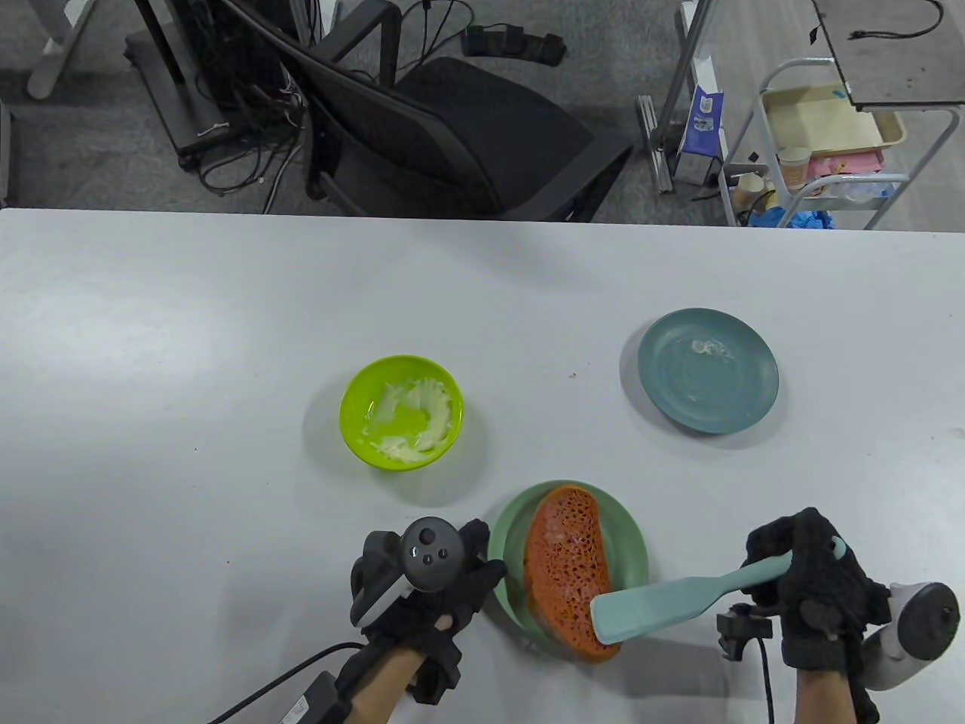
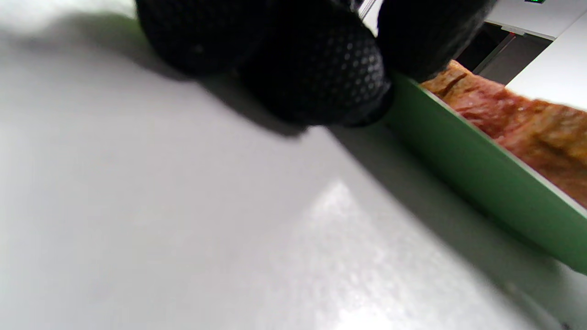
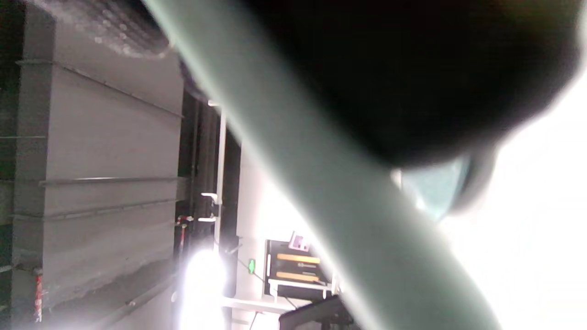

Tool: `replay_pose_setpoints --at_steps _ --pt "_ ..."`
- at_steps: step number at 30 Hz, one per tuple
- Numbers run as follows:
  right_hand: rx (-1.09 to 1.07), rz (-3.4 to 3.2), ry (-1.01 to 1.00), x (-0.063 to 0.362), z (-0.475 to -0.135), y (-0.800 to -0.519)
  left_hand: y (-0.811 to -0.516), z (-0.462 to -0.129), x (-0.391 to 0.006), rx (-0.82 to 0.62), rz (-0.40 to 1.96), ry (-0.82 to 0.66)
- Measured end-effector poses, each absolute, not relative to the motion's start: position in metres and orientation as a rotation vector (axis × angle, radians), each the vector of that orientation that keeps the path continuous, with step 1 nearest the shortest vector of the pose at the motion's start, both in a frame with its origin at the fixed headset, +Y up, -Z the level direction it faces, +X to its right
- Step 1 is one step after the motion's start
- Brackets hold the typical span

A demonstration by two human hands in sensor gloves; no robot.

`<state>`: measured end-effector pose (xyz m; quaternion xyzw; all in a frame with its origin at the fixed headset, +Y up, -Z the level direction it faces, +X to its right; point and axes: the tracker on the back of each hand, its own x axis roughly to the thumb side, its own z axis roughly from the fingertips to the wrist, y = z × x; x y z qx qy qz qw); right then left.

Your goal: Dip dessert spatula into salad dressing and spread onto bread slice

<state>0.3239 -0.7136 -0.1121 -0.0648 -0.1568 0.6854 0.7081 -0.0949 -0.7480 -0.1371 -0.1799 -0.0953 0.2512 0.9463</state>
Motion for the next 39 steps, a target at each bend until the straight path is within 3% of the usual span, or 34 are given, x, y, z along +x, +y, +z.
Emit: replay_pose_setpoints --at_steps 9,14,23,39 --pt "-0.125 1.513 -0.206 0.295 -0.12 -0.731 -0.748 -0.137 -0.095 -0.367 0.512 -0.194" --pt "-0.123 1.536 -0.236 0.287 -0.119 -0.73 -0.748 -0.137 -0.095 -0.367 0.512 -0.194" --pt "-0.215 1.651 -0.446 0.312 -0.112 -0.712 -0.748 -0.137 -0.096 -0.371 0.518 -0.196" --pt "-0.278 1.566 -0.482 0.328 -0.109 -0.712 -0.748 -0.137 -0.095 -0.364 0.505 -0.199"
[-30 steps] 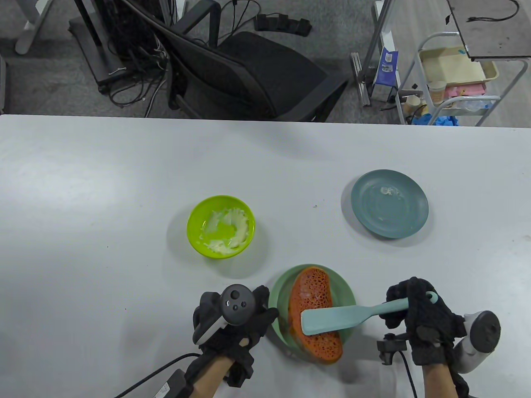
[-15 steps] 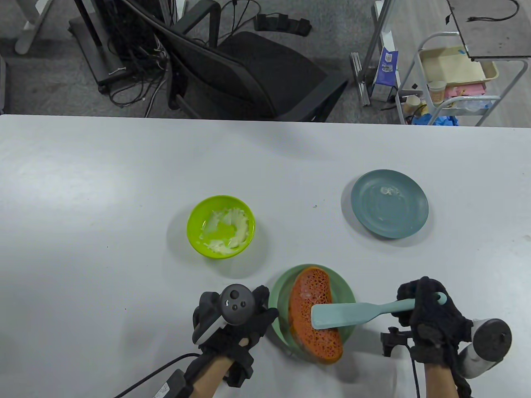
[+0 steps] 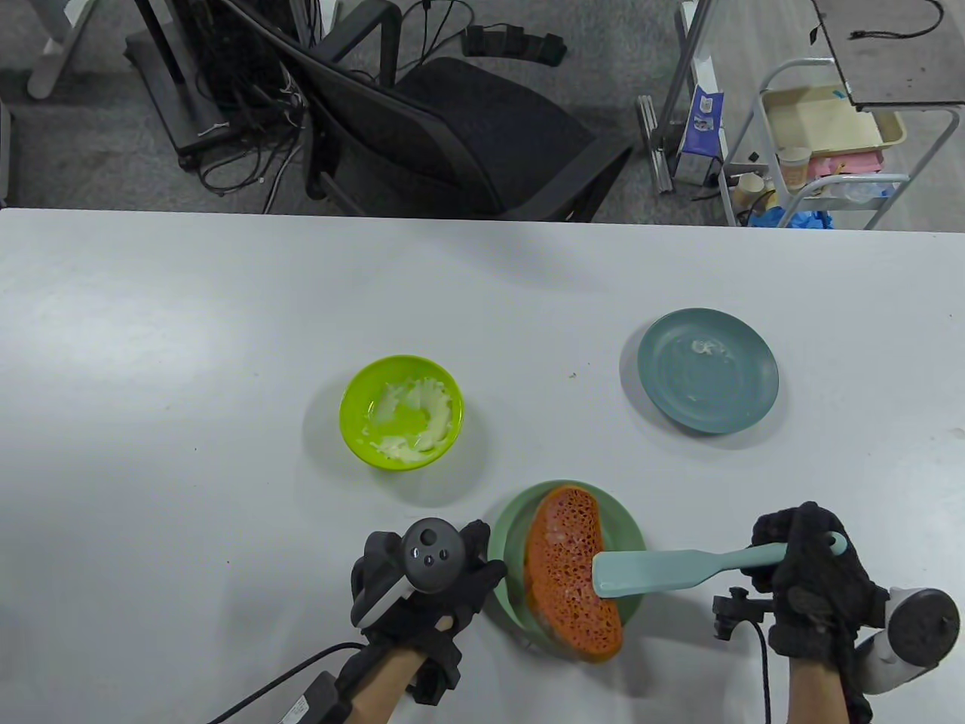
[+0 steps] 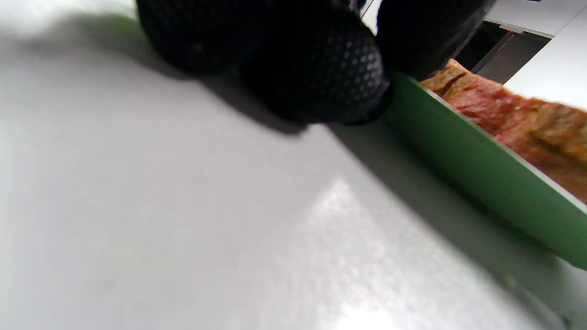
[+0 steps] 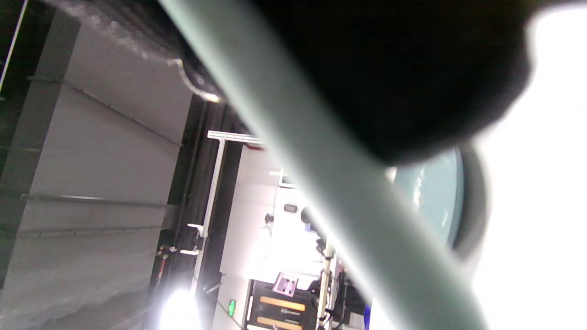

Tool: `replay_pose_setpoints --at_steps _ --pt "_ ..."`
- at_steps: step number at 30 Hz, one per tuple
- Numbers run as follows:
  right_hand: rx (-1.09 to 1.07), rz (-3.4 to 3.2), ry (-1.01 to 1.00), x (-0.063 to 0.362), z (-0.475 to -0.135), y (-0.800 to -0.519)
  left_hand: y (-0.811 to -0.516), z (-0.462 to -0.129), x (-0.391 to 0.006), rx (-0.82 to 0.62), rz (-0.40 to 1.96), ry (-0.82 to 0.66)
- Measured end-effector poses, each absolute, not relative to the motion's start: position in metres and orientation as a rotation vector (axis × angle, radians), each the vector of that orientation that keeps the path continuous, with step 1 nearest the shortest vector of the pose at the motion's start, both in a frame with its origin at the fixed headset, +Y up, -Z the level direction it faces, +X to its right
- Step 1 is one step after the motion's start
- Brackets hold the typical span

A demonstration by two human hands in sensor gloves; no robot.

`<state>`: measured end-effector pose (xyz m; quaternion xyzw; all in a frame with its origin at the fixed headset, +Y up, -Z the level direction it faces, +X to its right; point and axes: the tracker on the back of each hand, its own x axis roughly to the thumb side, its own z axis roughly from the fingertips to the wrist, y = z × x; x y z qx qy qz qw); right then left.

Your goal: Dip dessert spatula into salad dressing and spread onto bread slice

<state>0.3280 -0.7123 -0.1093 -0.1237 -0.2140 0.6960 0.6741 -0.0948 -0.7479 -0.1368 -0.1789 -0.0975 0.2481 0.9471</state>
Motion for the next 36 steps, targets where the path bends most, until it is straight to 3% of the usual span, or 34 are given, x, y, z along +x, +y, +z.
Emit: replay_pose_setpoints --at_steps 18,36 --pt "-0.16 1.511 -0.251 0.288 -0.122 -0.733 -0.749 -0.136 -0.094 -0.365 0.505 -0.2" --pt "-0.272 1.564 -0.533 0.323 -0.11 -0.712 -0.748 -0.137 -0.095 -0.37 0.51 -0.198"
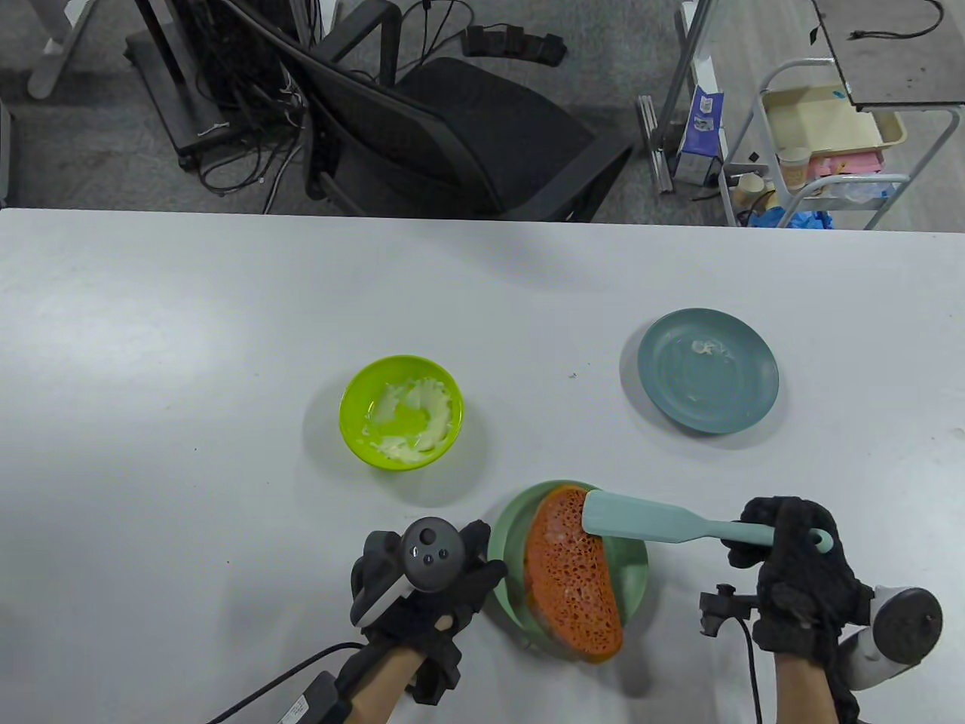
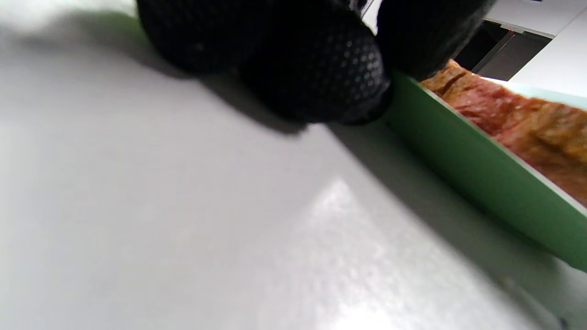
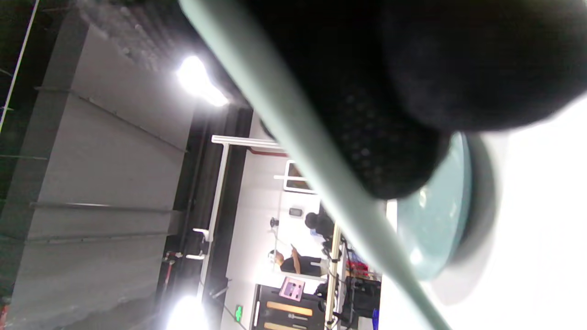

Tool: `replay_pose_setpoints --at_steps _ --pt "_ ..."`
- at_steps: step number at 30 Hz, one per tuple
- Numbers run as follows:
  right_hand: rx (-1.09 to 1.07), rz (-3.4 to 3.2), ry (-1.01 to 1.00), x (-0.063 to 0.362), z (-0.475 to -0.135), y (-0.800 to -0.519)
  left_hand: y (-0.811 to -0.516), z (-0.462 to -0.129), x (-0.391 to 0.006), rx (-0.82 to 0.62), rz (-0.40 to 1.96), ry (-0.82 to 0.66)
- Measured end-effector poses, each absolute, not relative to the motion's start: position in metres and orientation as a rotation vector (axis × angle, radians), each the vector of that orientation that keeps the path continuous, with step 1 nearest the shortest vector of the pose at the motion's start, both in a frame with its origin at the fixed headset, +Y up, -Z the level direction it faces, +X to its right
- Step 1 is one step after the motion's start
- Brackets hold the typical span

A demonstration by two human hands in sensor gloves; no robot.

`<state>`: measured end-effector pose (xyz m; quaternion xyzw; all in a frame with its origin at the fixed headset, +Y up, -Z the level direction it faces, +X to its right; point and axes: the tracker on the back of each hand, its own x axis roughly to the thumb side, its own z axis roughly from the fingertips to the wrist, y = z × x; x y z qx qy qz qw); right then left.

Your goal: Dip dessert spatula into salad dressing and spread onto bread slice

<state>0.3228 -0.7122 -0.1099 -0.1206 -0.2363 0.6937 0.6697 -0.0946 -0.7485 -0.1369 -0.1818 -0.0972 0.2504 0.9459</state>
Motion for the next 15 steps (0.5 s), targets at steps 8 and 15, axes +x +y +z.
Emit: replay_pose_setpoints --at_steps 8,15 --pt "-0.215 1.542 -0.508 0.317 -0.11 -0.713 -0.748 -0.137 -0.095 -0.37 0.509 -0.197" --pt "-0.098 1.533 -0.365 0.293 -0.116 -0.721 -0.748 -0.137 -0.095 -0.37 0.509 -0.198"
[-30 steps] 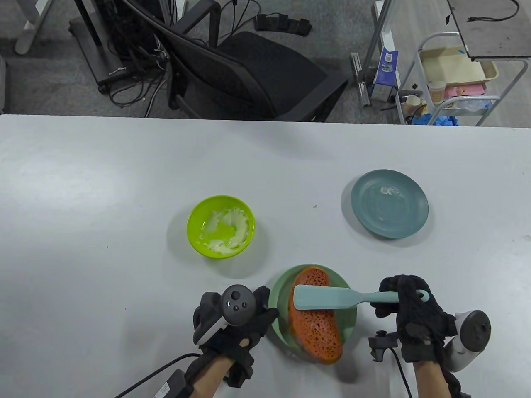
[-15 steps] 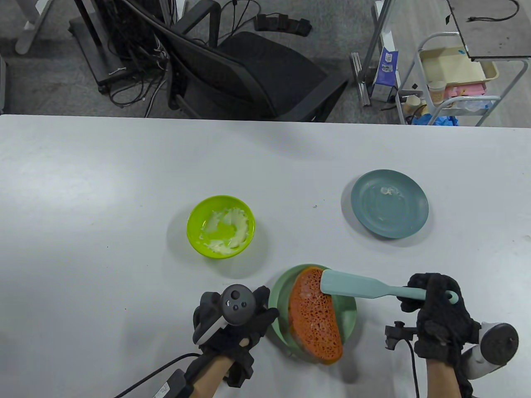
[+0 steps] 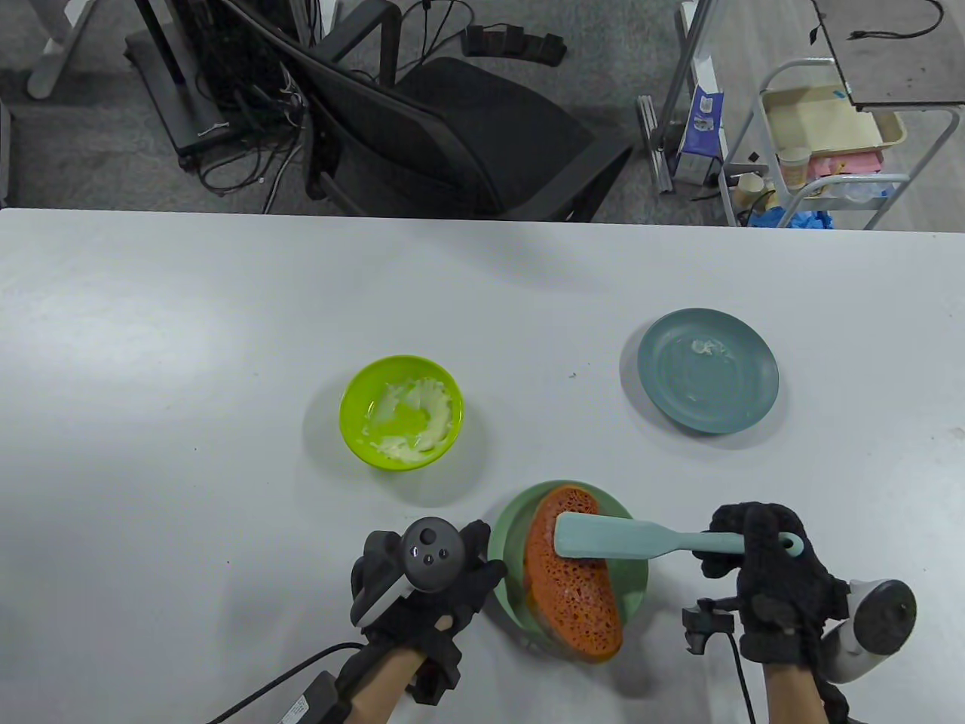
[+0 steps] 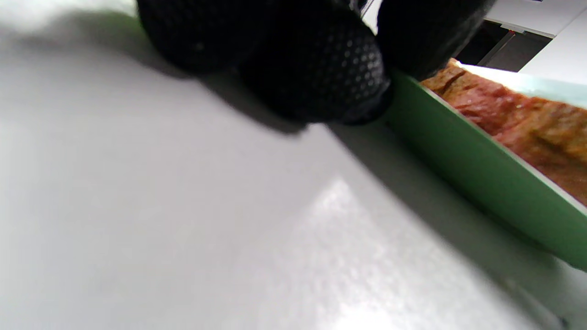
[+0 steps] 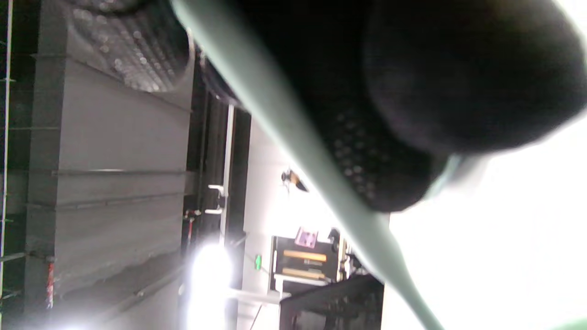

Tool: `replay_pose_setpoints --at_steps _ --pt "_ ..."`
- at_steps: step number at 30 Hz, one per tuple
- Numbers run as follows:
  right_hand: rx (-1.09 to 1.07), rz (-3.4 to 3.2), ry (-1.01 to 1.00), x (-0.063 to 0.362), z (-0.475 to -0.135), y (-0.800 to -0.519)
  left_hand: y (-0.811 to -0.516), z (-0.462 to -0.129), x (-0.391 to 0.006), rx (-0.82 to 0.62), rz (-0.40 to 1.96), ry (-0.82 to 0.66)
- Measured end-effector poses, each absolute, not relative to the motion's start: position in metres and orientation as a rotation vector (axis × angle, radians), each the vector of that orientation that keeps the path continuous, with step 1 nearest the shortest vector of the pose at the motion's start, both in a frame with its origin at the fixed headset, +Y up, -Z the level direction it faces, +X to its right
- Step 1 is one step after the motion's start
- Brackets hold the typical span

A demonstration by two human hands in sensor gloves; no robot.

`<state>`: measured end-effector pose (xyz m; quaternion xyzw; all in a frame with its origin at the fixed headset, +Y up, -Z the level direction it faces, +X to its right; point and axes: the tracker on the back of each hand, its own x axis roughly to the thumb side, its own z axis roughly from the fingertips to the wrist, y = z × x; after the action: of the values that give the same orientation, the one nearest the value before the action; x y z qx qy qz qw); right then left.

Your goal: Dip dessert spatula into salad dressing and spread onto bread slice

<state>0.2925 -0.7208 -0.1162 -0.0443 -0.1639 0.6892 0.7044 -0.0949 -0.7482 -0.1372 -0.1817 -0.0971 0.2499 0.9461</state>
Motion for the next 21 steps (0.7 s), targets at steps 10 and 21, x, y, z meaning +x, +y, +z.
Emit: replay_pose_setpoints --at_steps 10,21 --pt "-0.084 1.594 -0.336 0.283 -0.115 -0.72 -0.749 -0.137 -0.095 -0.371 0.511 -0.198" --pt "-0.208 1.631 -0.481 0.312 -0.111 -0.71 -0.749 -0.137 -0.095 -0.371 0.511 -0.198"
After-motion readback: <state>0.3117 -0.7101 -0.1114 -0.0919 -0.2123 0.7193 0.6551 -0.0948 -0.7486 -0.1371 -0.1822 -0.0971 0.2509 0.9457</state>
